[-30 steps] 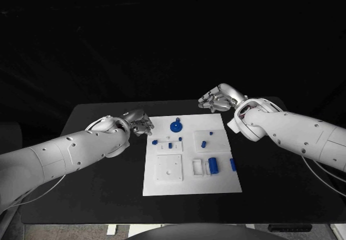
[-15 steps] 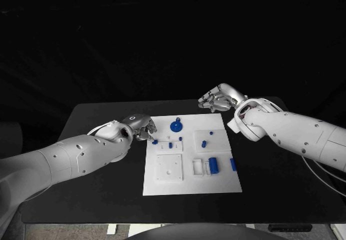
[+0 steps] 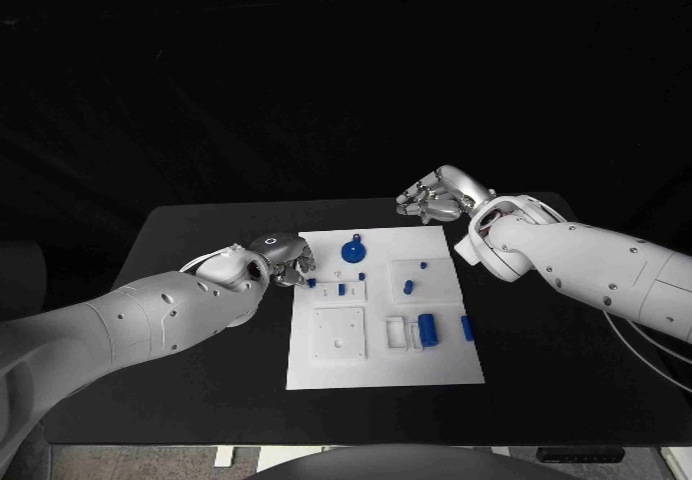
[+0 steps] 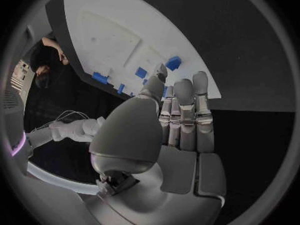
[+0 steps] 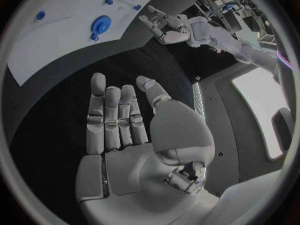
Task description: Assemble the parts on the task board
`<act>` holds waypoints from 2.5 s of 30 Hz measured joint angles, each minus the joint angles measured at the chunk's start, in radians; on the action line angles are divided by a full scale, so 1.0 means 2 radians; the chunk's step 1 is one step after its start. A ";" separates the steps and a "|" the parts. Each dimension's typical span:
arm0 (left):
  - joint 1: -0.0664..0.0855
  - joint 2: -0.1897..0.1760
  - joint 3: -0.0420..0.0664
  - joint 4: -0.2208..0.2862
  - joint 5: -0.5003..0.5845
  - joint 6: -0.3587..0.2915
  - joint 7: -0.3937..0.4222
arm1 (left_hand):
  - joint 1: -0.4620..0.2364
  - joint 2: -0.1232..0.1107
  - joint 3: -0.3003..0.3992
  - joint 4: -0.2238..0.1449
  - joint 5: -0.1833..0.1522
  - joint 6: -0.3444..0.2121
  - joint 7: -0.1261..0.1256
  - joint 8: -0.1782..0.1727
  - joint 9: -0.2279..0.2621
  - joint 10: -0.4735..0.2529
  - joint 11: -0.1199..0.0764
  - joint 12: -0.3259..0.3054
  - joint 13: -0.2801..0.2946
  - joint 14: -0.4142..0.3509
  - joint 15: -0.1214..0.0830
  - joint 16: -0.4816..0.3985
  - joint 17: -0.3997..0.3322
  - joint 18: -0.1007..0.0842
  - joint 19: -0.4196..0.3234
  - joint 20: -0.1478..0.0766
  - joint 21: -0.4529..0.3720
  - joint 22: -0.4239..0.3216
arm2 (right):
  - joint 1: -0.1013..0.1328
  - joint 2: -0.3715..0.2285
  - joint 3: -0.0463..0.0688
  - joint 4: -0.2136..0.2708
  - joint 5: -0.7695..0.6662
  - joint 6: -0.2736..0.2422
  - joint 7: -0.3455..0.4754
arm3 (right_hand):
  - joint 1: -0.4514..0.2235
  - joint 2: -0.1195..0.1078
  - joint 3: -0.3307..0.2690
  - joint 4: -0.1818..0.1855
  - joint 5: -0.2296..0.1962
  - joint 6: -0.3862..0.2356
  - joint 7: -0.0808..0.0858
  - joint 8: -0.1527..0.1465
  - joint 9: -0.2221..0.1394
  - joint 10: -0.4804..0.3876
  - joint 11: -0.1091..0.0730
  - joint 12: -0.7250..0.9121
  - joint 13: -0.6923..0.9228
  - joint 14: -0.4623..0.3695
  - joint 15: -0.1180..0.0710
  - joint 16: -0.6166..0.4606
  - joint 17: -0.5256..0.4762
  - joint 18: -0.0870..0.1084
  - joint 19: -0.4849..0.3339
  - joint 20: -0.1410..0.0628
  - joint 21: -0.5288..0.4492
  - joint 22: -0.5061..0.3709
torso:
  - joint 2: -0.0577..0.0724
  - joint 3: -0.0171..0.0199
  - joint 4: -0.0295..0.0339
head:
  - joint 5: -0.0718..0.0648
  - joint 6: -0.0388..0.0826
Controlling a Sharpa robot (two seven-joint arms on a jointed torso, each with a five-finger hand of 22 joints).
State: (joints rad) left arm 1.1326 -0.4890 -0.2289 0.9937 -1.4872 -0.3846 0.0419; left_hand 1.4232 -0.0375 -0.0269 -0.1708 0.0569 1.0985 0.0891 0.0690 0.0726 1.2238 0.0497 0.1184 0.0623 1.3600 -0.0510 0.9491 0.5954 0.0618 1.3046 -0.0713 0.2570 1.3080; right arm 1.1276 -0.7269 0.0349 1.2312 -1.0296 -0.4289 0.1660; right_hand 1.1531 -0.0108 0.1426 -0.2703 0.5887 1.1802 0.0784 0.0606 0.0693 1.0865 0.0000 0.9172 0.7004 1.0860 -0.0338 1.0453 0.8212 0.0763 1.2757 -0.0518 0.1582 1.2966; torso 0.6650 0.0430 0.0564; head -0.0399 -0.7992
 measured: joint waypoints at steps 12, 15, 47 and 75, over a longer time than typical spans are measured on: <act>-0.005 0.012 0.000 -0.022 -0.005 0.004 0.000 | 0.002 0.007 0.000 0.000 0.000 0.006 -0.003 0.000 0.000 0.002 -0.002 0.000 0.000 0.000 0.000 0.004 0.002 0.000 0.002 -0.002 0.000 0.000 | 0.000 0.001 0.000 0.001 0.000 0.000 0.000 | 0.000 0.000 0.000 0.000 0.000 0.000 0.000 0.000 0.000 0.000 0.000 0.000 0.000 0.000 0.000 0.000 0.000 0.000 0.000 0.000 0.000 0.002 | 0.000 0.0003 -0.0002 | 0.000 -0.002; -0.008 0.017 0.000 -0.028 -0.006 0.005 0.000 | 0.003 0.012 0.000 0.000 0.000 0.008 -0.004 0.000 0.000 0.004 -0.004 0.000 0.000 0.002 -0.002 0.006 0.003 0.000 0.002 -0.002 0.000 0.000 | 0.000 0.001 0.000 0.001 0.000 0.000 0.000 | 0.000 0.000 0.000 0.000 0.000 0.000 0.000 0.000 0.000 0.000 0.000 0.000 0.000 0.000 0.000 0.000 0.000 0.000 0.000 0.000 0.000 0.002 | 0.000 0.0004 -0.0002 | 0.000 -0.002; -0.027 0.050 0.002 -0.083 -0.004 0.012 0.007 | 0.006 0.057 0.002 -0.023 0.003 0.054 -0.010 -0.002 0.000 0.039 -0.018 -0.013 -0.001 0.011 -0.010 0.012 0.005 0.000 0.004 -0.007 0.018 0.000 | 0.000 0.002 0.000 0.005 -0.001 0.000 0.000 | 0.000 0.000 0.000 0.000 0.000 0.000 0.000 0.000 0.000 0.000 0.000 0.000 0.000 0.000 0.000 0.000 0.000 0.000 0.000 0.000 0.000 0.002 | 0.000 0.0009 0.0000 | -0.003 -0.005; -0.034 0.025 0.006 -0.072 0.040 -0.011 0.015 | -0.009 0.081 0.062 -0.027 -0.004 0.075 -0.009 -0.003 0.000 0.067 -0.015 -0.030 -0.003 0.027 -0.009 0.013 0.009 -0.001 0.006 -0.010 0.039 0.000 | 0.000 0.000 0.000 0.008 -0.002 0.000 0.000 | 0.000 0.000 0.000 0.000 0.000 0.000 0.000 0.000 0.000 0.000 0.000 0.000 0.000 0.000 0.000 0.000 0.000 0.000 0.000 0.000 0.000 0.002 | -0.001 0.0010 0.0007 | -0.007 -0.004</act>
State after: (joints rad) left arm 1.0653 -0.4393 -0.2159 0.8501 -1.4066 -0.4071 0.0721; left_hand 1.4056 0.1242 0.0973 -0.2256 0.0487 1.2481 0.0714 0.0622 0.0718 1.3587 0.0205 0.0581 0.0572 1.4134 -0.0695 0.9748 0.6128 0.0604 1.3167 -0.0914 0.3348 1.3081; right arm 1.1276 -0.7273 0.0350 1.2480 -1.0330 -0.4288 0.1664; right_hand 1.1531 -0.0108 0.1425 -0.2703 0.5888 1.1802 0.0784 0.0606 0.0693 1.0865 0.0000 0.9172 0.7004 1.0860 -0.0338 1.0453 0.8212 0.0762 1.2757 -0.0518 0.1582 1.3012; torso 0.6633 0.0449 0.0577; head -0.0531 -0.8070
